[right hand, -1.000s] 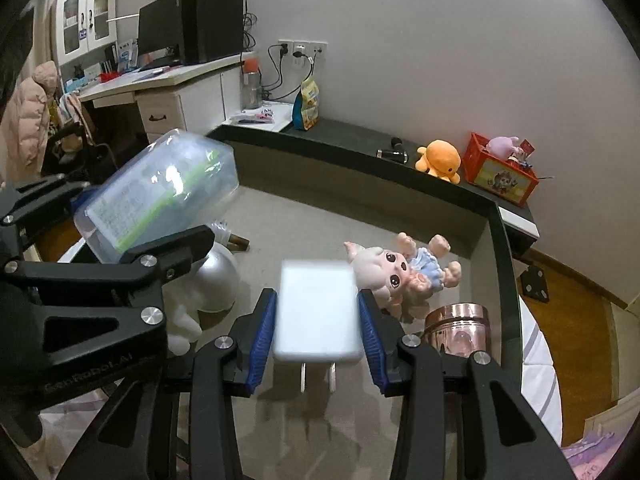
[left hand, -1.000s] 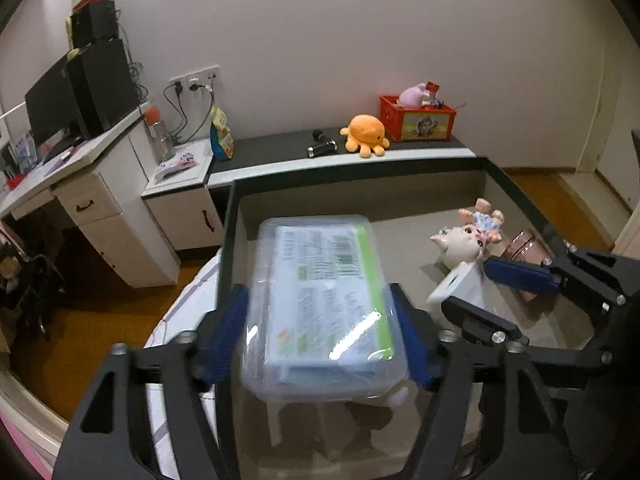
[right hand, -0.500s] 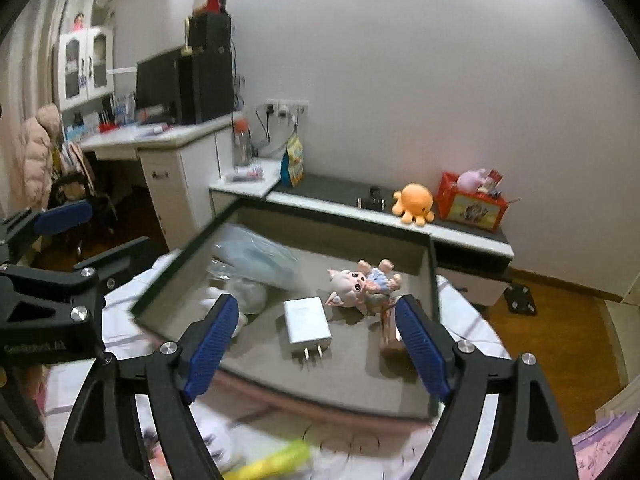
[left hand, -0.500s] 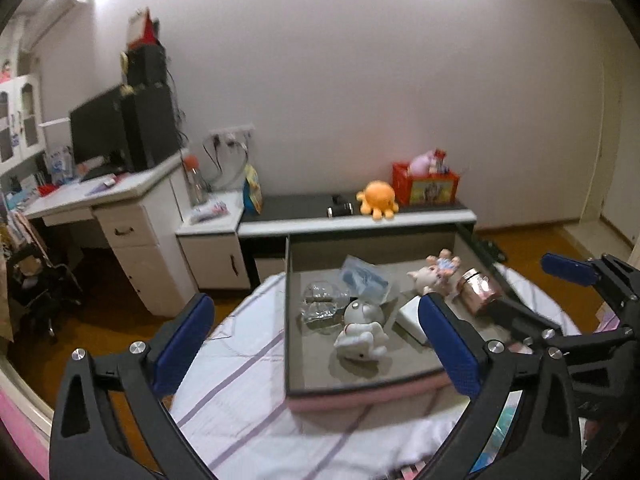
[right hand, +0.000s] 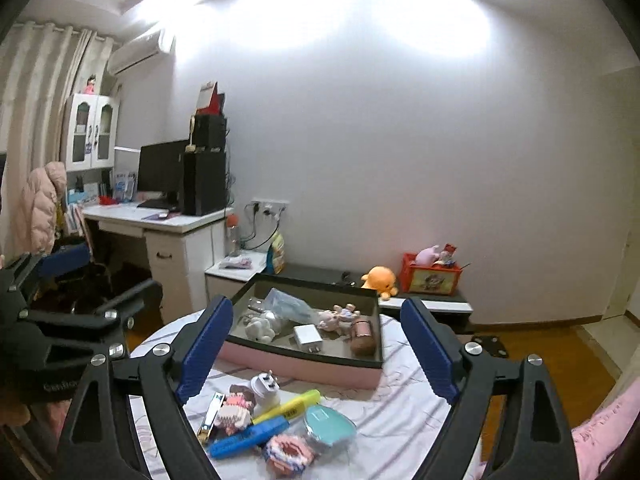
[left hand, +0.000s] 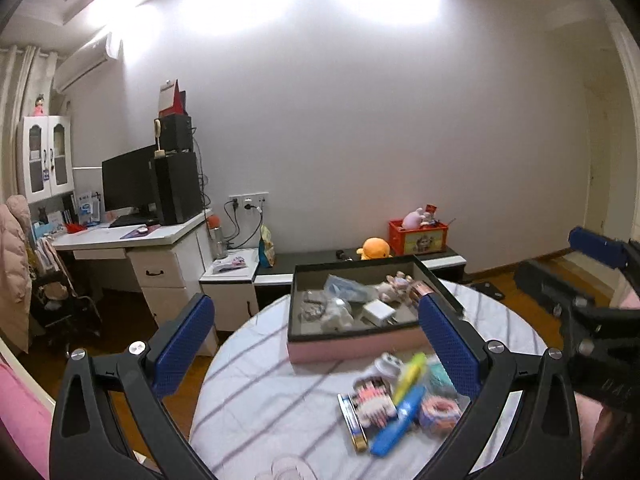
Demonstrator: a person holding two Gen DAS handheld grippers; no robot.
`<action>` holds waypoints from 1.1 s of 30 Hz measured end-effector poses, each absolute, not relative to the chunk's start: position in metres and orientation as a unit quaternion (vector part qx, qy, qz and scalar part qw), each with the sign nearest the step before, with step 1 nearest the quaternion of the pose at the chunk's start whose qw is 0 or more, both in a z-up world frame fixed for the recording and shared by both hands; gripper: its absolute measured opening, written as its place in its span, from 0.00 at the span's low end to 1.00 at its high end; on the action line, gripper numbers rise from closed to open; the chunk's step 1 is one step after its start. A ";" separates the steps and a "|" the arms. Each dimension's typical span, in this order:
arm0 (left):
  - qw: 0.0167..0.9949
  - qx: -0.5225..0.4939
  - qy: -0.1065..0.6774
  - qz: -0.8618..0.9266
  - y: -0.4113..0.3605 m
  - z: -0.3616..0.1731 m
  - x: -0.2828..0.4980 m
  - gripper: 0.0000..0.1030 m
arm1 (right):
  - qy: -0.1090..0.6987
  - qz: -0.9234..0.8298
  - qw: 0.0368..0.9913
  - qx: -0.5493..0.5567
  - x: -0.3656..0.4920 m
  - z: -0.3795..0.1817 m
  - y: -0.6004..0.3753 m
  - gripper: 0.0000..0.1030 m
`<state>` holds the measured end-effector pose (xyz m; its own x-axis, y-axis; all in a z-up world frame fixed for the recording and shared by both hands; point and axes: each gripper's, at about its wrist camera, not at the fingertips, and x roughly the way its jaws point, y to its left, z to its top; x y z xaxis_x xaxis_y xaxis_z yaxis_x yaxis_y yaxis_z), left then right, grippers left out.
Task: Organize rigid objects
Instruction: 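Withdraw both tools from the box back toward the remaining items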
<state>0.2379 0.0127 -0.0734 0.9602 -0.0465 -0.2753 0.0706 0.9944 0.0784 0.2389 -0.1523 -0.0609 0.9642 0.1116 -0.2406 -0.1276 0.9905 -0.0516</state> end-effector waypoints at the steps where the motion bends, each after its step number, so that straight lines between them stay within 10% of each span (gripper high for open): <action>1: 0.990 0.043 0.134 -0.027 0.012 -0.074 0.230 1.00 | 0.116 0.058 0.991 -0.033 0.232 -0.062 -0.153 0.85; 23: 0.995 0.035 0.093 -0.016 -0.009 -0.089 0.189 1.00 | 0.096 0.030 0.995 -0.015 0.185 -0.081 -0.176 0.85; 33: 0.981 0.023 0.189 -0.043 -0.008 -0.136 0.225 1.00 | 0.173 0.030 0.984 0.002 0.216 -0.122 -0.193 0.85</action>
<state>0.2251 -0.0075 -0.1359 0.9249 -0.0750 -0.3728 0.0926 0.9953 0.0296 0.2164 -0.1932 -0.1222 0.9381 0.0602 -0.3410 -0.0588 0.9982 0.0144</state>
